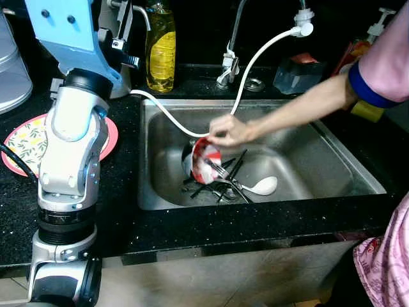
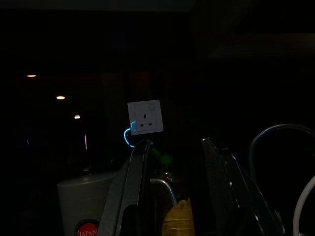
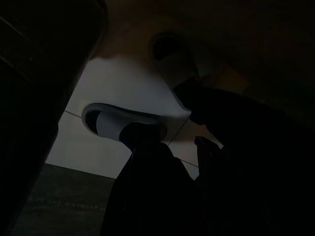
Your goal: Kitchen organization
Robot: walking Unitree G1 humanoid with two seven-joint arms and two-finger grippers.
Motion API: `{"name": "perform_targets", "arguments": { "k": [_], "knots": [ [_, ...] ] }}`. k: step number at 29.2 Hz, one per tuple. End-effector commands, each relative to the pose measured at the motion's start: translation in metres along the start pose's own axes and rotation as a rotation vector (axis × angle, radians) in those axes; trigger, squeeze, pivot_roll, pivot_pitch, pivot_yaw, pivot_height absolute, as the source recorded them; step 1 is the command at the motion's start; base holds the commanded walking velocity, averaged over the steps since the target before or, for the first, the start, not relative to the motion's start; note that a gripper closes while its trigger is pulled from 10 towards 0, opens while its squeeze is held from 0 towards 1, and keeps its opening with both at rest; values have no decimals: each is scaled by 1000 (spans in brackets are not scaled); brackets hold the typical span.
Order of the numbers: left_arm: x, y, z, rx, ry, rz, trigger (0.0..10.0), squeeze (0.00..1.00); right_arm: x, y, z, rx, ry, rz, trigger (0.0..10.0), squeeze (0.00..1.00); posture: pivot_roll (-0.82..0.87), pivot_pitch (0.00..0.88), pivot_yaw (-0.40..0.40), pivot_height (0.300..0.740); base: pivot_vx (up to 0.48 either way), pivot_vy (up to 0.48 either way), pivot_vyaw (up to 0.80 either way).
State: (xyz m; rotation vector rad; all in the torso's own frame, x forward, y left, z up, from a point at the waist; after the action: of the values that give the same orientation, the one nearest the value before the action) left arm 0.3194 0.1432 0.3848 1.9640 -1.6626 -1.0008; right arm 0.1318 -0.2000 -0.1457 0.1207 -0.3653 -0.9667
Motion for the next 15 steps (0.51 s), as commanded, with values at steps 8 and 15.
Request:
{"name": "perform_targets", "arguments": {
  "k": [8, 15],
  "knots": [
    [4, 2, 2, 5, -20, -8, 10000, 0, -1, -5, 0, -18, 4, -2, 10000, 0, 231, 0, -60, 740, 0, 0, 0],
    [4, 3, 2, 7, -20, -11, 10000, 0, -2, -2, 0, -11, 7, -5, 10000, 0, 236, 0, -58, 740, 0, 0, 0]
  ]
}}
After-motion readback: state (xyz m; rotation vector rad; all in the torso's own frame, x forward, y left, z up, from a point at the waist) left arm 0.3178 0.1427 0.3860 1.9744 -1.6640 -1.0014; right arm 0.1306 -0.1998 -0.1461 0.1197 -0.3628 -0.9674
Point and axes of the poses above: a point about 5 cm out from each wrist's last joint towards the gripper, its own z axis pointing back from the gripper into the wrist, its own y axis along the axis of the wrist's last joint, x = y × z, the point moved 4 cm from there along -z, pointing out of the wrist towards the gripper, and after that the axes turned 8 degrees about -z, right-handed, at the moved point
